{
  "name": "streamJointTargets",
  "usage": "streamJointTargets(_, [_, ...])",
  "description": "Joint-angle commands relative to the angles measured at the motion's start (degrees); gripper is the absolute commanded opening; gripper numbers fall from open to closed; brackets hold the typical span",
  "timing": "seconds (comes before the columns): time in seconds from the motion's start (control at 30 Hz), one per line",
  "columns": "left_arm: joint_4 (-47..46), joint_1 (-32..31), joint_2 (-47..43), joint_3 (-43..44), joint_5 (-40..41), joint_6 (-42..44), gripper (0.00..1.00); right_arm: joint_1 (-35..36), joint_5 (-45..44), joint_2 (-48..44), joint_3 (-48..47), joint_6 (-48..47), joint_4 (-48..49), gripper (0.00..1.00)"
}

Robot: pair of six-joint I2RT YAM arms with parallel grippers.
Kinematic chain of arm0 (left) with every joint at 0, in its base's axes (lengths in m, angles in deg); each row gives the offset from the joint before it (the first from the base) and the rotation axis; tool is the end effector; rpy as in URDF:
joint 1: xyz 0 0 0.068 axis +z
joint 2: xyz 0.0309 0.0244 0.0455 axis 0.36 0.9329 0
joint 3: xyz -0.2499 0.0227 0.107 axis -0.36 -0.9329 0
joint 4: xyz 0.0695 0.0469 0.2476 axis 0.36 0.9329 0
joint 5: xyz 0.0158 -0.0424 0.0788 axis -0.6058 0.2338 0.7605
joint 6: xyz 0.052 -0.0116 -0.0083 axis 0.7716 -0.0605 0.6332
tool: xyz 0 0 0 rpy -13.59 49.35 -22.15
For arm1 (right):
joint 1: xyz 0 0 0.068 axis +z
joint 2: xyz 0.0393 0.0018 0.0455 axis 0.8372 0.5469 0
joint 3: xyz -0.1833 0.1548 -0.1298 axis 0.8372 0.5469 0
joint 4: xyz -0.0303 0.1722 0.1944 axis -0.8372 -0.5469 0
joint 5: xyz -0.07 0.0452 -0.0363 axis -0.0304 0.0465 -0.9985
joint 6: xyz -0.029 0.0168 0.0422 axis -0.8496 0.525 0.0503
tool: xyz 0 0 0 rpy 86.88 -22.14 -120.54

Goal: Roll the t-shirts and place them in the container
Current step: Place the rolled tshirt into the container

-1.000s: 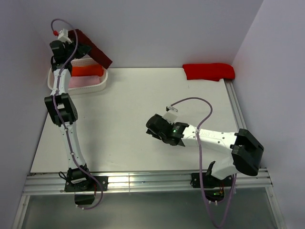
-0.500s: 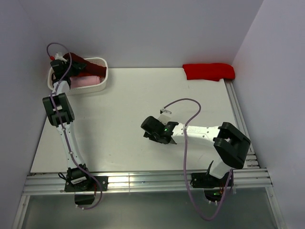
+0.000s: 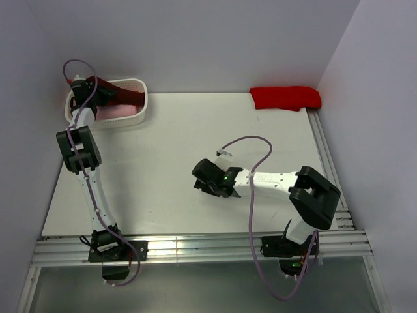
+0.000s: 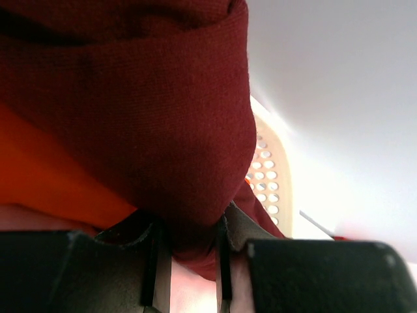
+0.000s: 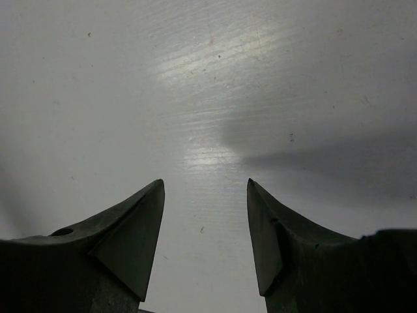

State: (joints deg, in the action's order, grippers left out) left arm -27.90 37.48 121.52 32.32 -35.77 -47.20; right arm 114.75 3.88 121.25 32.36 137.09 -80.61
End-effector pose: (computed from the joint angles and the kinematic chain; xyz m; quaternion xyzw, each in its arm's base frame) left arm 0.5656 0.1518 0.1808 -0.3334 0.7432 -0.3089 0.4909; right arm 0.1790 0.2612 0.1844 0.1557 0.9319 0.1718 0.2790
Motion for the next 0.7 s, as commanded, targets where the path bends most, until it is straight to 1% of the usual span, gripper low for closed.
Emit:
streamJointTargets(0.0, [3.0, -0.1, -4.6, -1.3, 5.6, 0.5, 0.00, -0.3, 0.3, 0.1, 0.6, -0.1, 2.3, 0.61])
streamJointTargets(0.03, [4.3, 0.0, -4.8, -1.6, 6.5, 0.5, 0.00, -0.3, 0.4, 0.1, 0.6, -0.1, 2.4, 0.61])
streamJointTargets(0.23, [3.6, -0.2, -7.1, -6.1, 7.9, 1.6, 0.00, -0.3, 1.0, 0.8, 1.1, -0.5, 2.7, 0.61])
streamJointTargets(0.27, [1.0, -0.1, -7.9, -7.5, 7.9, 1.9, 0.00, -0.3, 0.8, 0.8, 0.7, -0.6, 2.1, 0.61])
streamJointTargets(0.3, [0.6, -0.3, -8.2, -8.0, 7.8, 1.9, 0.00, -0.3, 0.8, 0.9, 0.5, -0.8, 1.9, 0.61])
streamJointTargets(0.37, [-0.4, -0.3, -8.6, -8.7, 7.1, 2.5, 0.00, -0.3, 0.6, 0.8, 0.2, -1.0, 1.5, 0.61])
streamJointTargets(0.5, [1.3, -0.3, -8.4, -8.1, 6.9, 2.3, 0.00, -0.4, 1.1, 1.7, 0.1, -0.8, 2.1, 0.61])
streamJointTargets(0.6, [2.9, 0.0, -7.4, -7.0, 6.5, 0.4, 0.09, -0.4, 2.0, 2.8, 0.2, -0.6, 2.8, 0.61])
streamJointTargets(0.67, [5.7, 0.1, -6.6, -6.4, 6.4, -1.1, 0.15, -0.4, 2.4, 3.0, 0.9, -0.5, 3.7, 0.61])
